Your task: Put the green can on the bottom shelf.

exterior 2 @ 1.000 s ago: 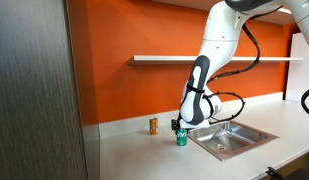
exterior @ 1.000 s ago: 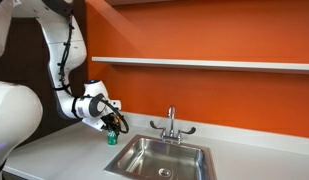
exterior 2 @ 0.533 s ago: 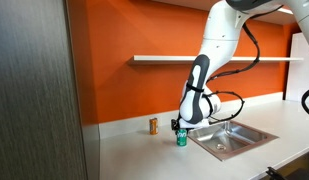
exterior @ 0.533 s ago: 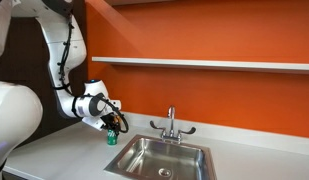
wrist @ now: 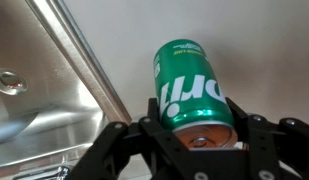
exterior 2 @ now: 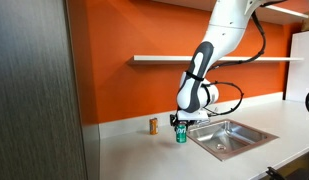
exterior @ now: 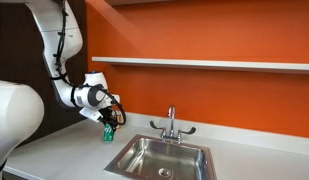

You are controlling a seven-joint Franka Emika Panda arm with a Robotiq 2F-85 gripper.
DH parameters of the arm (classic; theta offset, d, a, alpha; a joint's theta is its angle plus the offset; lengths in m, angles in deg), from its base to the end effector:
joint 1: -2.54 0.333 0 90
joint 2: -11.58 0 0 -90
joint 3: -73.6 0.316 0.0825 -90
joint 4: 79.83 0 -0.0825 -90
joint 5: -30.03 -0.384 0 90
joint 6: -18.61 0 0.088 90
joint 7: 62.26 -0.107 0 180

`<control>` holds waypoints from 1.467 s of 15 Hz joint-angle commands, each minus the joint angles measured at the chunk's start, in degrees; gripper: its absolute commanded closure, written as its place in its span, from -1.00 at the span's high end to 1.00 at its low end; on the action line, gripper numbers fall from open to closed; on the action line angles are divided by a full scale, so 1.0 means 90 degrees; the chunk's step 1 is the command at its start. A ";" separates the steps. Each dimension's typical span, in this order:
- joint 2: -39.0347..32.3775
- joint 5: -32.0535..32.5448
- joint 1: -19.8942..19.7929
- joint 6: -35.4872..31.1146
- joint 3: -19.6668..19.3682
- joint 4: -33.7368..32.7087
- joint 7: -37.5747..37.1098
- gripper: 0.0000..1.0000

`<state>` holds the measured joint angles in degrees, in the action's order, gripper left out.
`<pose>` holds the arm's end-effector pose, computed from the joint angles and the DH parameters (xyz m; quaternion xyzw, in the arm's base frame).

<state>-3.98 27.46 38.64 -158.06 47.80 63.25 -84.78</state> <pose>0.4943 0.0808 0.2273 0.9779 -0.1095 0.1783 0.0010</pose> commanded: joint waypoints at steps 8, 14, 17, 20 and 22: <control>0.1962 0.1546 0.1022 0.2165 -0.1084 0.0051 -0.1010 -0.22; 0.2991 0.1834 -0.0887 0.3217 0.1035 0.0087 -0.1509 -0.22; 0.3450 0.1569 -0.2010 0.3624 0.2318 0.0120 -0.1567 -0.22; 0.3890 0.1231 -0.2601 0.4013 0.3048 0.0082 -0.1490 -0.22; 0.4136 0.1070 -0.2860 0.4261 0.3375 0.0007 -0.1497 -0.22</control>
<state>28.14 39.23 17.56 -124.15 72.91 63.38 -97.77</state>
